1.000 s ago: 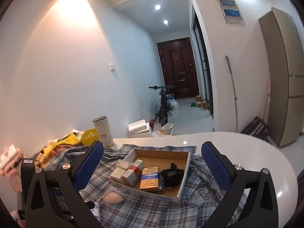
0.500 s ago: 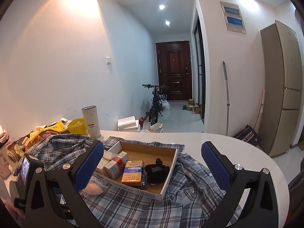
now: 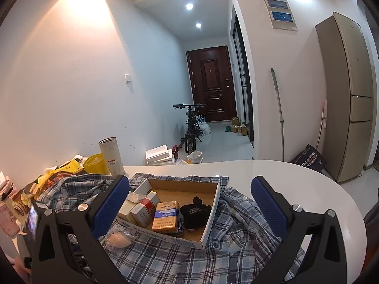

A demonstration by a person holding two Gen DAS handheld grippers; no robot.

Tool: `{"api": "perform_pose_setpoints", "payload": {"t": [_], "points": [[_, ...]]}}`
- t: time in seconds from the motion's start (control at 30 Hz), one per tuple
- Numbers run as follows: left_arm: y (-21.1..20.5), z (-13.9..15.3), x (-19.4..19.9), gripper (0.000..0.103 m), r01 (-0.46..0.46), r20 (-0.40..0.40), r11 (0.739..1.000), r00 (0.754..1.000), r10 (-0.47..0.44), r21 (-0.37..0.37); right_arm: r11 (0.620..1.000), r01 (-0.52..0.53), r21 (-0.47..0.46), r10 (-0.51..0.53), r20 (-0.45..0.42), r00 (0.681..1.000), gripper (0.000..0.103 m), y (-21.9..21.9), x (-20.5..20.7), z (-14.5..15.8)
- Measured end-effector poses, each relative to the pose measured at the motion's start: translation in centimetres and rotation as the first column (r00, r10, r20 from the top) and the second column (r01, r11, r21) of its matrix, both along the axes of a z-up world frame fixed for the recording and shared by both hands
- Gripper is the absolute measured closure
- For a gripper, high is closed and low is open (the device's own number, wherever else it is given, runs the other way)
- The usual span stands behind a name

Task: Organize objects
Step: 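Lower the left gripper onto the pink Manhua card pack and close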

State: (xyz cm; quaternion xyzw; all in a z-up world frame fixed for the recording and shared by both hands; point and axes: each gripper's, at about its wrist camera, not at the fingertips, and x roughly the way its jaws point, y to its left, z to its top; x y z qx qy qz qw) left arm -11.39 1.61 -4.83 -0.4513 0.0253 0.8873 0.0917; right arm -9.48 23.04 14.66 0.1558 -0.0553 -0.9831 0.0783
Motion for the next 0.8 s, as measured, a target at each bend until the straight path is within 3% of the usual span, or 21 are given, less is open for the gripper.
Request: {"api": "perform_pose_setpoints", "payload": {"t": [0.07, 0.1, 0.13, 0.2, 0.33, 0.7, 0.77, 0.8], "points": [[0.2, 0.3, 0.5, 0.088, 0.012, -0.011, 1.0, 1.0, -0.012, -0.021, 1.0, -0.005, 0.006, 0.005, 0.004, 1.0, 0.0, -0.4, -0.1, 0.0], [0.3, 0.2, 0.6, 0.078, 0.008, -0.008, 1.0, 1.0, -0.008, -0.027, 1.0, -0.011, 0.006, 0.011, 0.008, 1.0, 0.0, -0.6, -0.1, 0.0], [0.3, 0.1, 0.6, 0.052, 0.008, 0.003, 1.0, 1.0, -0.008, -0.028, 1.0, -0.017, 0.005, 0.017, 0.011, 1.0, 0.0, -0.8, -0.2, 0.0], [0.1, -0.2, 0.8, 0.021, 0.016, 0.017, 1.0, 1.0, -0.017, 0.018, 1.0, -0.03, 0.007, 0.03, 0.018, 0.999, 0.0, -1.3, -0.2, 0.0], [-0.3, -0.3, 0.9, 0.021, 0.001, 0.014, 0.999, 1.0, -0.002, 0.05, 0.998, -0.053, 0.033, 0.052, 0.03, 0.998, 0.0, -2.6, -0.6, 0.0], [-0.4, -2.9, -0.2, 0.021, 0.011, 0.094, 1.0, 0.996, -0.011, -0.005, 0.992, -0.087, 0.095, 0.079, 0.089, 0.993, 0.0, -4.2, -1.5, -1.3], [-0.6, -3.0, -0.1, 0.039, 0.007, 0.084, 1.0, 0.996, -0.006, -0.015, 0.991, -0.09, 0.096, 0.079, 0.108, 0.991, 0.0, -4.3, -1.9, -1.6], [-0.8, -3.0, -0.1, 0.054, 0.004, 0.077, 1.0, 0.997, -0.003, -0.018, 0.992, -0.086, 0.093, 0.075, 0.115, 0.991, 0.0, -4.3, -2.0, -1.7]]}}
